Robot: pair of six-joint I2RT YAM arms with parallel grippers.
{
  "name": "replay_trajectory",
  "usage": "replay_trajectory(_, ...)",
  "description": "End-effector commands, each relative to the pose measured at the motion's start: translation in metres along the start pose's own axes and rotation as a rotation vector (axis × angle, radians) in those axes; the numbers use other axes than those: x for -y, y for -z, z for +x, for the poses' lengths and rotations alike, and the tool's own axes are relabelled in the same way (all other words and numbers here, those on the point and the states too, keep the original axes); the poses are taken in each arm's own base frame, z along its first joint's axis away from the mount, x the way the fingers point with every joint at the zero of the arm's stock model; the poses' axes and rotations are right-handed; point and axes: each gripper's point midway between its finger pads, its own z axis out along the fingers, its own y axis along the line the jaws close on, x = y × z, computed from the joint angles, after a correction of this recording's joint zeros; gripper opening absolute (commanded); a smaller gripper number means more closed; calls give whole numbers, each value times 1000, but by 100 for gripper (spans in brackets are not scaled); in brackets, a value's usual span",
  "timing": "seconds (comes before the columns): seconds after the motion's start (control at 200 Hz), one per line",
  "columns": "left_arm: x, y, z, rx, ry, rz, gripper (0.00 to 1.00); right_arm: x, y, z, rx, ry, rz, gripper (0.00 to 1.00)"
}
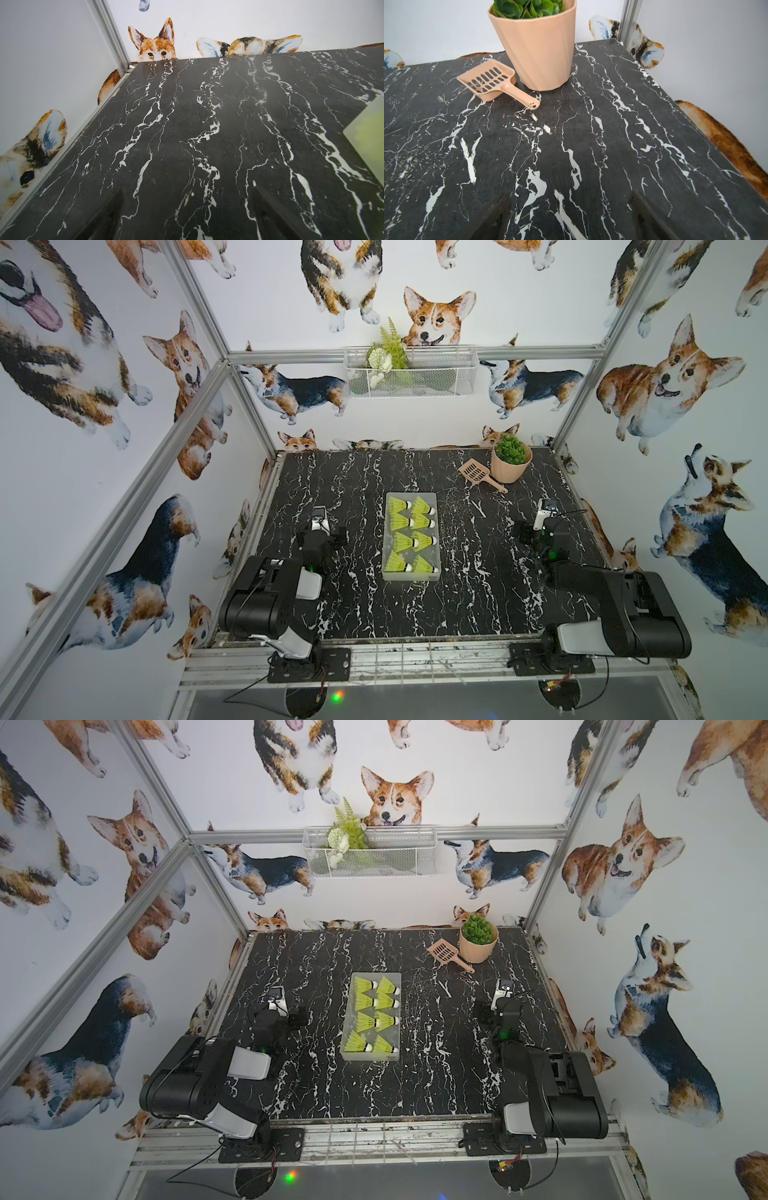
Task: Put the shuttlecocks into the storage box
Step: Reset both arms
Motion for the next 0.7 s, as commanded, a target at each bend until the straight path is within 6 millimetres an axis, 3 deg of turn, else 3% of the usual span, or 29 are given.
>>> replay_trajectory(0.0,4,-5,-14,30,-7,20,99,-3,-4,-12,79,-5,-19,95)
replay_trajectory(0.22,4,-21,-12,-49,8,52,100,-5,-6,-11,58,4,-23,100)
replay_trajectory(0.696,6,-20,-12,-49,-1,50,100,-4,-6,-11,56,4,-23,100)
